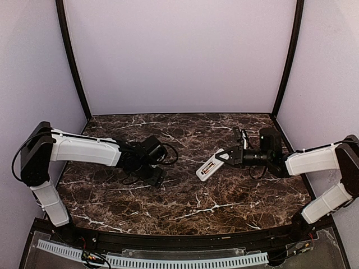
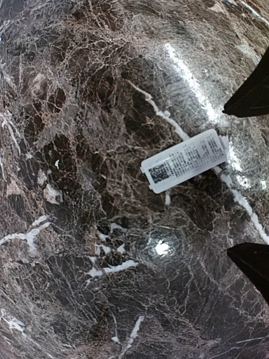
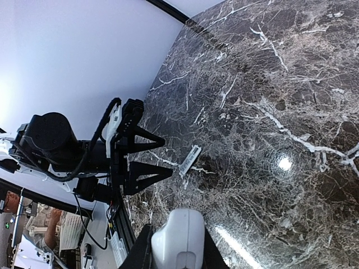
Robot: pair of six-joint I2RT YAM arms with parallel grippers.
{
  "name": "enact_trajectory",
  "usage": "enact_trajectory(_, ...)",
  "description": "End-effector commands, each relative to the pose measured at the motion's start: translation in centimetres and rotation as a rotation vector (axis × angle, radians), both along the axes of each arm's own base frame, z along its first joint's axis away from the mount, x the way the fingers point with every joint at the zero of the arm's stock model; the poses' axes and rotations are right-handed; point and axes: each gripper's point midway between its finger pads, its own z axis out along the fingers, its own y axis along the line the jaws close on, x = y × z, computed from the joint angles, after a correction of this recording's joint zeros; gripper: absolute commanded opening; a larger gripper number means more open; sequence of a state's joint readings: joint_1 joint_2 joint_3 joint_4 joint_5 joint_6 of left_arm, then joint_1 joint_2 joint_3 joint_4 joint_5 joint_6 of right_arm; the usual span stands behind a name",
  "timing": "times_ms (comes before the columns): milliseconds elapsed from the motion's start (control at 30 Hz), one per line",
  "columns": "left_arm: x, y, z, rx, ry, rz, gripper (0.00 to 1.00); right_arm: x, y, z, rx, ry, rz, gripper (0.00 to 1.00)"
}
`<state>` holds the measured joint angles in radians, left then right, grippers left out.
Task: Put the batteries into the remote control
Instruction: Pick up the battery cover from the center of the board.
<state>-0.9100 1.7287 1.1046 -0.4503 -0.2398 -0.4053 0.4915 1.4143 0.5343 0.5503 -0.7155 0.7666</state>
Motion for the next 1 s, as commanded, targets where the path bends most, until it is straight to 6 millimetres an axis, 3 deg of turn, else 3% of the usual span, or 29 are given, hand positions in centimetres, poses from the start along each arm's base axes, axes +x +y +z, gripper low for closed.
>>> enact_trajectory(0, 0.4, -0.4, -0.1, -0.021, 0.020, 0.044, 0.76, -0.1, -0.2, 1.2, 0.021, -0.050, 0.012, 0.00)
enact_trajectory(500, 0.5, -1.8, -3.0, -0.010, 0.083, 0.034, 0.55, 0.2, 0.2, 0.9, 0.027, -0.040, 0.022, 0.00)
enact_trajectory(967, 0.4, 1.3, -4.3, 0.072, 0.118, 0.103, 0.36, 0.3, 0.2, 1.3, 0.031, -0.047, 0.024, 0.00)
